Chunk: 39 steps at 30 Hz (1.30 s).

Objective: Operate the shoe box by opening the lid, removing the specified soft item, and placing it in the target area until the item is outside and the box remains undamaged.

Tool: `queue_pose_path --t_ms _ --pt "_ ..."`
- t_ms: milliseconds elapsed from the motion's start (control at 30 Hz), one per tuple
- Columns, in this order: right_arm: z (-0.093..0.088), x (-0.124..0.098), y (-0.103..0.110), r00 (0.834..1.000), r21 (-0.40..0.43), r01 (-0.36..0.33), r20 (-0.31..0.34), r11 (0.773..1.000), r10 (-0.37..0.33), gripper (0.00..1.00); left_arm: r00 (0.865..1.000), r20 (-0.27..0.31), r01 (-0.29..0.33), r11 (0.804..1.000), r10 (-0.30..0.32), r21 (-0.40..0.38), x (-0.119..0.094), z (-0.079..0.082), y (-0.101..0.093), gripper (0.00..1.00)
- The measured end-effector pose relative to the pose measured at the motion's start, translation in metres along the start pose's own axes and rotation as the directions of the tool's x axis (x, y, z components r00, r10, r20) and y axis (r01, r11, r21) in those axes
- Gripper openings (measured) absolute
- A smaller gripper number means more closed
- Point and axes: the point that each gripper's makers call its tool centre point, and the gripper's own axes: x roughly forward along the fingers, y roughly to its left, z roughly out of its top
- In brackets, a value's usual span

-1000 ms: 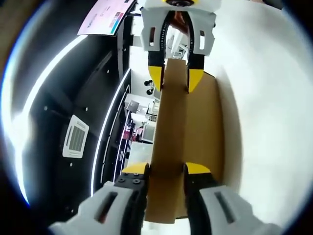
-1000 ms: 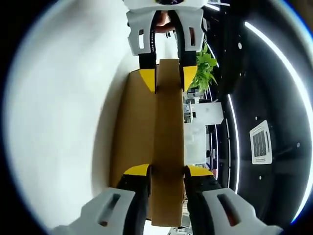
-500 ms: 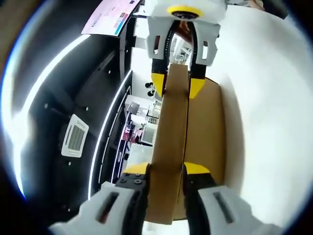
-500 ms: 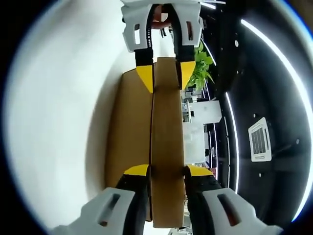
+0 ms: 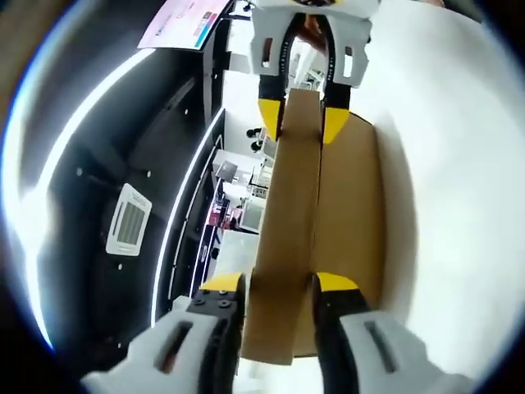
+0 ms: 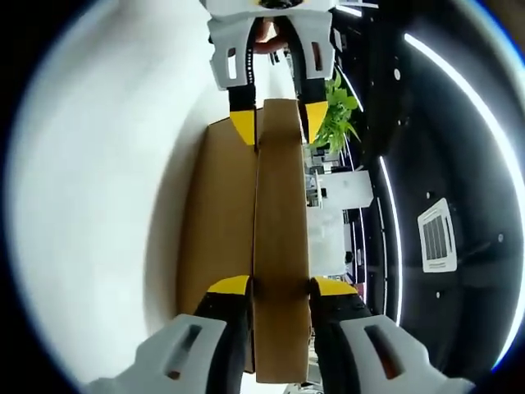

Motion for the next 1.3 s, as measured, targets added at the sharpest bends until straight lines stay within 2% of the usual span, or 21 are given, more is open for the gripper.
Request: queue_pose_path --t_ms 133,300,400,767,1300 --pt "0.0 0.0 0.0 1.0 -0.007 -0.001 -0.002 1.0 0.001 0.27 1.0 0.005 -0.003 1.0 0.003 0.003 0.0 0.0 0.001 0.29" --pt "0.0 0.0 -0.003 1.0 -0.007 -0.01 -0.003 1.0 0.01 0.27 1.0 0.016 0.023 1.0 -0.023 0.005 0.0 0.001 0.005 0.29" --pt "0.0 0.001 -0.006 1.0 0.016 -0.013 -0.004 1.0 0.013 0.27 0.998 0.03 0.064 0.996 -0.062 -0.059 -0.001 0.002 0.007 0.29" --pt "0.0 0.003 -0.01 1.0 0.013 0.006 -0.004 1.0 -0.006 0.27 0.996 0.03 0.08 0.996 -0.078 -0.037 -0.001 0.002 0.011 0.29" --pt "0.0 0.002 -0.013 1.0 0.021 -0.024 -0.005 0.999 0.024 0.27 0.993 0.057 0.105 0.993 -0.102 -0.055 0.0 0.002 0.014 0.29"
